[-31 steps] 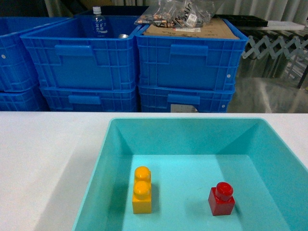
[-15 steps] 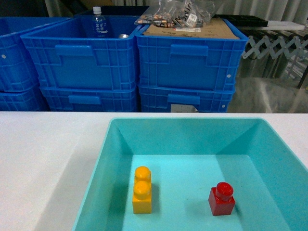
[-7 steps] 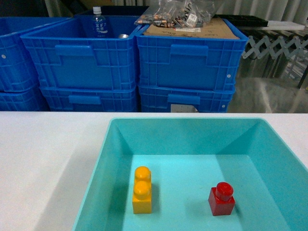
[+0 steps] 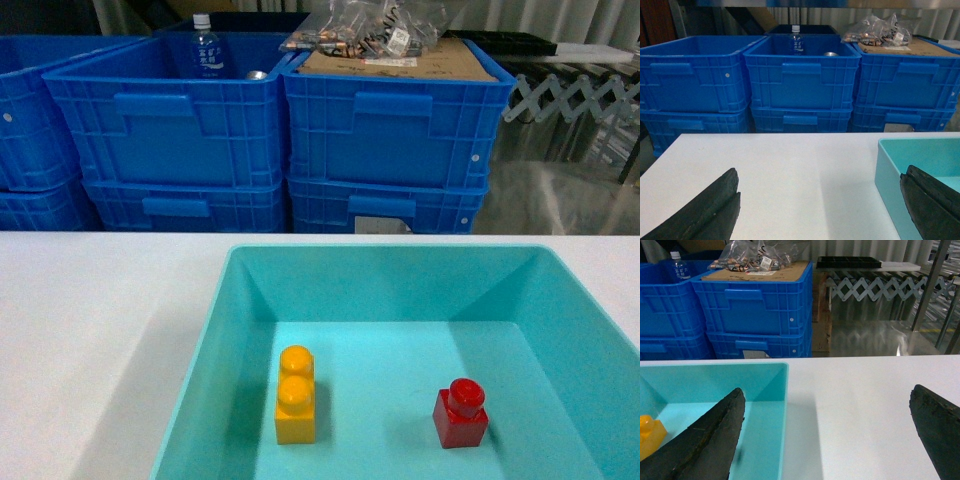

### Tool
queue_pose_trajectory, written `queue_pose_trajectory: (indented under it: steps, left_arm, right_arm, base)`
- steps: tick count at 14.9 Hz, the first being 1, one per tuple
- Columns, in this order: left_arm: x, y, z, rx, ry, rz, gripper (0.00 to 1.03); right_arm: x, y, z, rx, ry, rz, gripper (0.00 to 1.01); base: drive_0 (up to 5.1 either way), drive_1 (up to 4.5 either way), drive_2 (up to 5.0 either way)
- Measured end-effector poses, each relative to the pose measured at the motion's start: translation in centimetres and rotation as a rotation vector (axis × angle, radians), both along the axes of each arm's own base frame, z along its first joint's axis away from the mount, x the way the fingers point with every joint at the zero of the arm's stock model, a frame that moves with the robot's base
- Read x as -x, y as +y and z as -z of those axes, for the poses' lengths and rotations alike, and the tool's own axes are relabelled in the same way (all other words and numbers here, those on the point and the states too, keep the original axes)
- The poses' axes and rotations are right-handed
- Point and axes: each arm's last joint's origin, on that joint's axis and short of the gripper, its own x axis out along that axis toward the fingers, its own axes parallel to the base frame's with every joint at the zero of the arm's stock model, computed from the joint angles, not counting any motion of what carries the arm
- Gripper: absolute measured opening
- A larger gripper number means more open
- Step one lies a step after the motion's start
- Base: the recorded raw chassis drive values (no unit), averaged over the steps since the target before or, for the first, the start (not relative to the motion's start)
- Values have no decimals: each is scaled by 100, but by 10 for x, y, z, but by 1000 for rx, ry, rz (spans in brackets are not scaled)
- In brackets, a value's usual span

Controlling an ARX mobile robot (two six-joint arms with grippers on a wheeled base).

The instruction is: Pick red block from blue box to shelf

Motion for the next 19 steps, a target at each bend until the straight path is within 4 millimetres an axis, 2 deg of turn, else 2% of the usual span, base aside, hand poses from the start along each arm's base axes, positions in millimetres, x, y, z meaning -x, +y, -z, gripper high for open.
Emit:
queue_pose_trajectory:
  steps: [19]
  left_arm:
    - [0, 0, 0, 0, 0, 0, 98]
  right_arm:
    - [0, 0, 0, 0, 0, 0, 98]
  base:
    - [0, 0, 0]
